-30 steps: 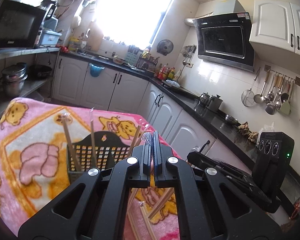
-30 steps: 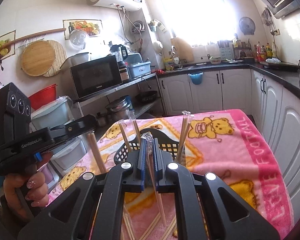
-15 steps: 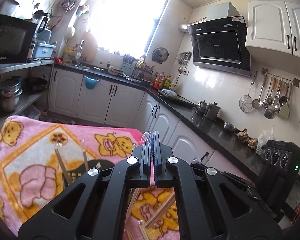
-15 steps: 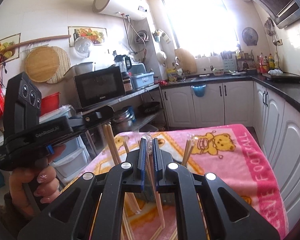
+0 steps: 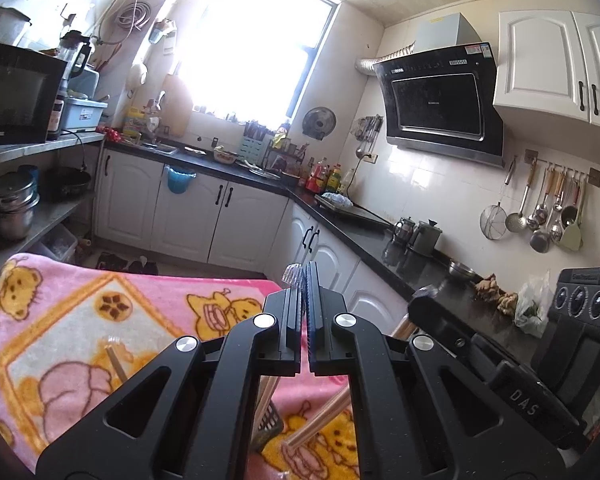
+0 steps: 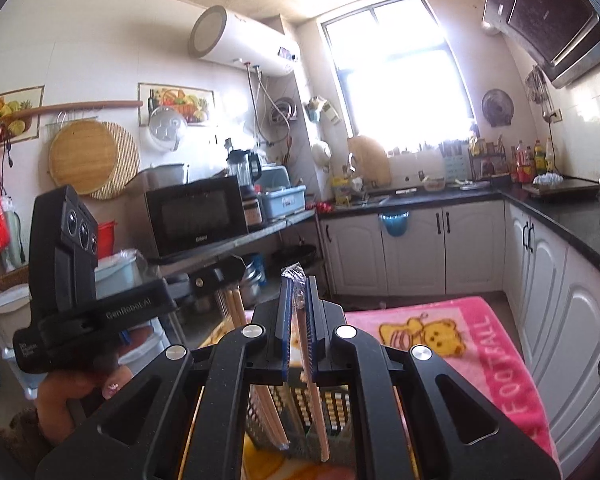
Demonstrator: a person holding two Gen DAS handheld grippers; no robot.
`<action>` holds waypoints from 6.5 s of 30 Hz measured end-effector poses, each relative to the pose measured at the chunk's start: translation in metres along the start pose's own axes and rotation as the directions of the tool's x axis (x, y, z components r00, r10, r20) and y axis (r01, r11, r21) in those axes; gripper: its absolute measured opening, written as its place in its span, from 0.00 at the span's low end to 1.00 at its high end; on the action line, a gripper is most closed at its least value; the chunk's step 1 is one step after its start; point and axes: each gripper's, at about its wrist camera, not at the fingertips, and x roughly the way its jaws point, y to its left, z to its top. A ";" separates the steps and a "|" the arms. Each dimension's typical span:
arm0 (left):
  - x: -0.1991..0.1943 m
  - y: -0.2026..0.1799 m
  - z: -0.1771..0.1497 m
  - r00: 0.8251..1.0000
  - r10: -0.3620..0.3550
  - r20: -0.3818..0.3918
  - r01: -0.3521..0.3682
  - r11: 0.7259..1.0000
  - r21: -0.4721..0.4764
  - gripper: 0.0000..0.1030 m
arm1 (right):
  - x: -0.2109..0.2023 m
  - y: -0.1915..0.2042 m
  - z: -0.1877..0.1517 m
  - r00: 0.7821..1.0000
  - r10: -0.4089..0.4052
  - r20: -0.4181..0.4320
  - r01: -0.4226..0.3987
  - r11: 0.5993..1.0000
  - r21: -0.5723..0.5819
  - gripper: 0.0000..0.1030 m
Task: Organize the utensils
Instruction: 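Lift the chopsticks with both tools and carry them over the basket, then lower the chopsticks into the basket slots and open both tools, then move both open tools back over the wrapped chopstick bundles, then close the left tool on a chopstick while the right tool grasps another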
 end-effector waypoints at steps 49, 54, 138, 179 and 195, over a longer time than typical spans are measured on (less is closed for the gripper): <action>0.070 0.063 -0.070 0.983 0.114 -0.140 -0.120 0.992 -0.034 0.00 | 0.067 -0.037 -0.058 0.991 -0.113 -0.067 0.116 0.992 0.040 0.07; 0.066 0.064 -0.077 0.980 0.143 -0.139 -0.146 0.989 -0.016 0.00 | 0.066 -0.040 -0.072 0.989 -0.113 -0.094 0.118 0.992 0.053 0.07; -0.056 0.089 -0.128 0.943 0.297 -0.148 -0.316 0.940 -0.129 0.90 | -0.005 -0.016 -0.135 0.948 -0.081 -0.309 0.100 0.994 0.046 0.57; -0.049 0.136 -0.226 0.843 0.334 -0.422 -0.428 0.891 -0.152 0.82 | 0.030 0.015 -0.231 0.805 -0.002 -0.593 0.009 1.000 0.008 0.58; -0.011 0.168 -0.240 0.850 0.182 -0.495 -0.374 0.869 -0.323 0.39 | 0.059 -0.001 -0.251 0.740 0.008 -0.672 0.028 0.999 0.043 0.50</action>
